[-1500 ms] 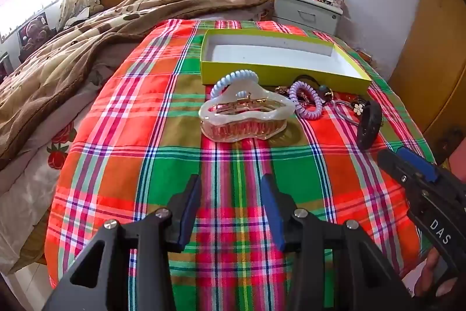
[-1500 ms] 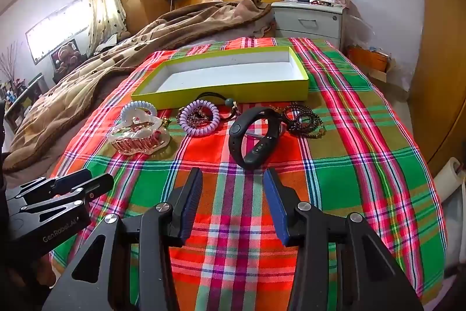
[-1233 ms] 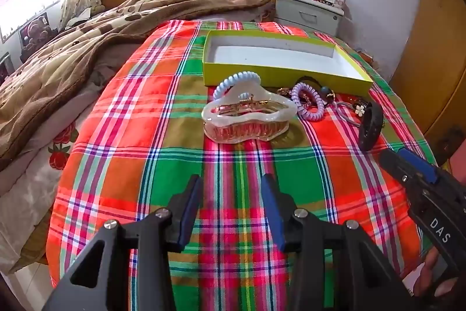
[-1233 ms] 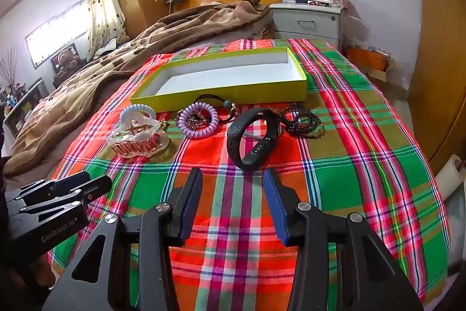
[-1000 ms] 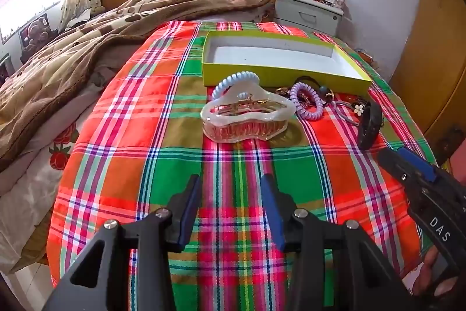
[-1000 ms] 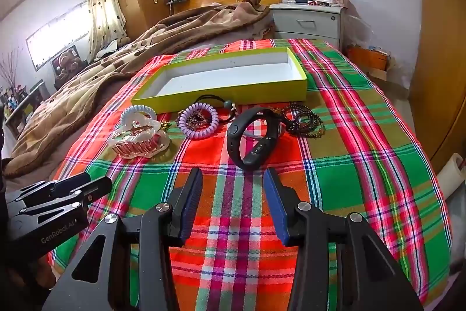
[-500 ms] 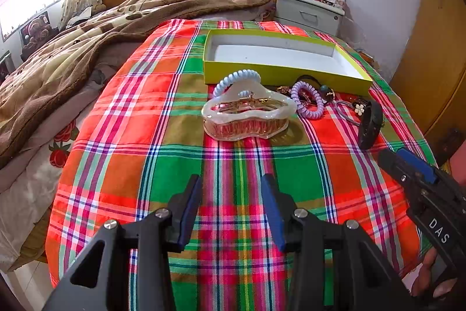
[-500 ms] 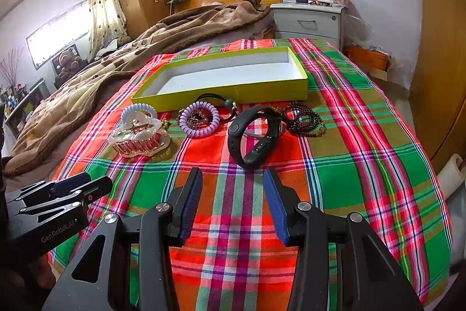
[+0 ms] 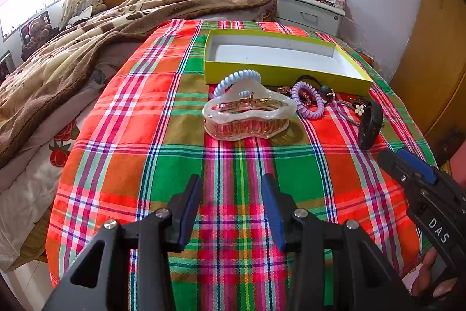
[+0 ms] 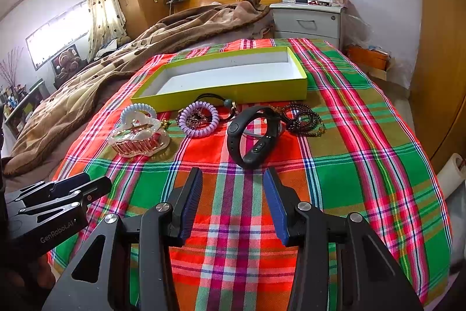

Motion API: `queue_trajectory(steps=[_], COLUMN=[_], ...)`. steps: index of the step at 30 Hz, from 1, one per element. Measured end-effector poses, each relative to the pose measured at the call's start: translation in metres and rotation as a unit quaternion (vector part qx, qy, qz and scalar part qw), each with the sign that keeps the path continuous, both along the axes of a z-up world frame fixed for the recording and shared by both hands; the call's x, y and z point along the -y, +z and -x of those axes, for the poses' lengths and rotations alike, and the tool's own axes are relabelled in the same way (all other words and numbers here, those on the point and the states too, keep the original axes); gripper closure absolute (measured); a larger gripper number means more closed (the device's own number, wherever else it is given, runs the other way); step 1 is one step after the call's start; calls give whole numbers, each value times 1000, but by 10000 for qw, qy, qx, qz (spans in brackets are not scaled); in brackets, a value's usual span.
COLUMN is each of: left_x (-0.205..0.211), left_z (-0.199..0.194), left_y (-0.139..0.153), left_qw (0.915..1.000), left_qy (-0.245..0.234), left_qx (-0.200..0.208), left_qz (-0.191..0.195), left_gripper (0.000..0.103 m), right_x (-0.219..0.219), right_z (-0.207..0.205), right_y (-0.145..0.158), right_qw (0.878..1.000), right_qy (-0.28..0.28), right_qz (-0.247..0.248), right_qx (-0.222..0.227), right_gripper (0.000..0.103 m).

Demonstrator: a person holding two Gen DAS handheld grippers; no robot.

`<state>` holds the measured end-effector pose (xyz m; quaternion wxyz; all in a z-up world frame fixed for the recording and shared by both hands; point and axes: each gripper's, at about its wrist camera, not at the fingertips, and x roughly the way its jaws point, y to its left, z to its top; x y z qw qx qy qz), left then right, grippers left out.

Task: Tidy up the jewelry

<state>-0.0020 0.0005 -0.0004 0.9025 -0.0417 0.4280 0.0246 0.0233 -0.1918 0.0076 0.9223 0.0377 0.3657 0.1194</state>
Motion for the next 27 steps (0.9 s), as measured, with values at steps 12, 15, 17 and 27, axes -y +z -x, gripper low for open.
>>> queue_trajectory(steps=[12,15,17,27], left_x=[-1,0,0,-3], left_z=[1,1,1,1], left_y=[0,0,0,-1], left_qw=[10000,10000,10000,10000], left_qy=[4,9,16,31], left_qx=[0,1,-13,-28], left_qz=[-17,-14,-8,25], left_gripper=[59,59,59,59], right_x=[1,1,0,0], right_z=[0,0,0,0], right_y=[0,0,0,0], right_qw=[10000,10000,10000,10000], right_qy=[-4,-9,-10,-9], right_qz=[-13,-7,-3,-8], right_qx=[-2,-2,-2,-2], right_gripper=[59,58,59,59])
